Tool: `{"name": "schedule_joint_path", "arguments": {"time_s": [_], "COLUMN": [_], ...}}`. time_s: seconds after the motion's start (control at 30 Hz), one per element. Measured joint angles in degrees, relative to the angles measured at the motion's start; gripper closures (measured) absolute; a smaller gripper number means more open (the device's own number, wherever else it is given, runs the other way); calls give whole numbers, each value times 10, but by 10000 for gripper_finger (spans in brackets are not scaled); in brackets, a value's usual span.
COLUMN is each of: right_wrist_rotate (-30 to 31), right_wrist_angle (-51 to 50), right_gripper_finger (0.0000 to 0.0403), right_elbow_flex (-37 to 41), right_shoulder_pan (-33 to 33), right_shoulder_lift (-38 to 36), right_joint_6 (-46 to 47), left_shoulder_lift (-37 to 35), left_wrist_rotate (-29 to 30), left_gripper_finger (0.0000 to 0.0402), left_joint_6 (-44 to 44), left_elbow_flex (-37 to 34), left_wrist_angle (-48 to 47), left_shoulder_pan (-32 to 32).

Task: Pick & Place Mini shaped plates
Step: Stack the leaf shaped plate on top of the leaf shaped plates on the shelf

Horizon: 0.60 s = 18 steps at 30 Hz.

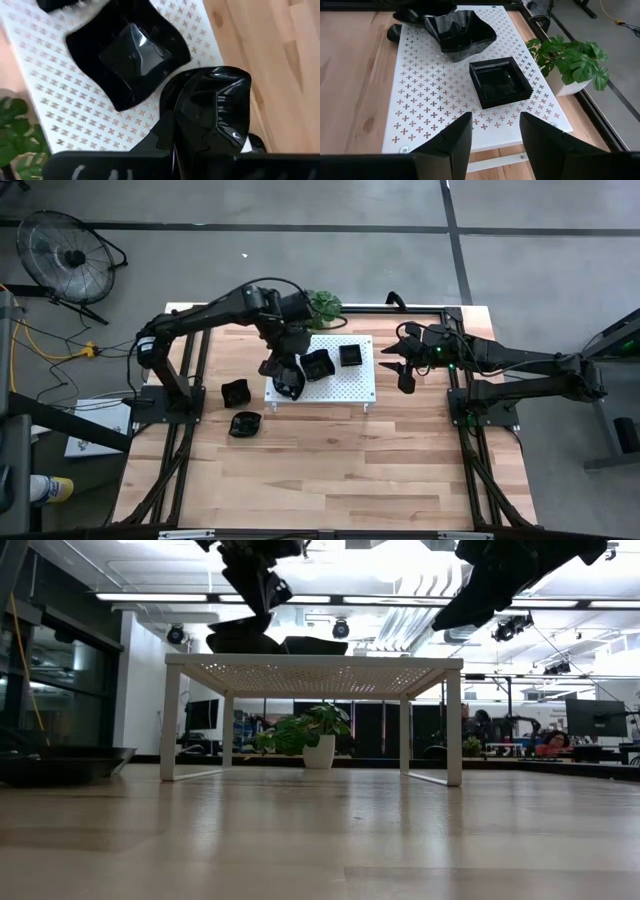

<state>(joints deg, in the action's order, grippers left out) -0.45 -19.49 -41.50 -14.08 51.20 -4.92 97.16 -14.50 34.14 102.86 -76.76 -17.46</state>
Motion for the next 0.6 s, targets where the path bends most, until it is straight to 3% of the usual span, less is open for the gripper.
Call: {"name": "schedule_joint_path", "arguments": {"time_s": [0.6], "right_wrist_rotate": [0], "right_wrist_angle": [-1], "right_gripper_finger": [242], "right_elbow_flex": [1], "right_shoulder_pan": [0], "right_shoulder_lift": [0], "right_joint_6": [0], "left_shoulder_lift": [23], "left_wrist_rotate": [7], "left_gripper_finger": [401], "left_joint_6": [0], "left_elbow_flex": [-1], "left_wrist_angle": [-9], "left_shoulder_pan": [6]}}
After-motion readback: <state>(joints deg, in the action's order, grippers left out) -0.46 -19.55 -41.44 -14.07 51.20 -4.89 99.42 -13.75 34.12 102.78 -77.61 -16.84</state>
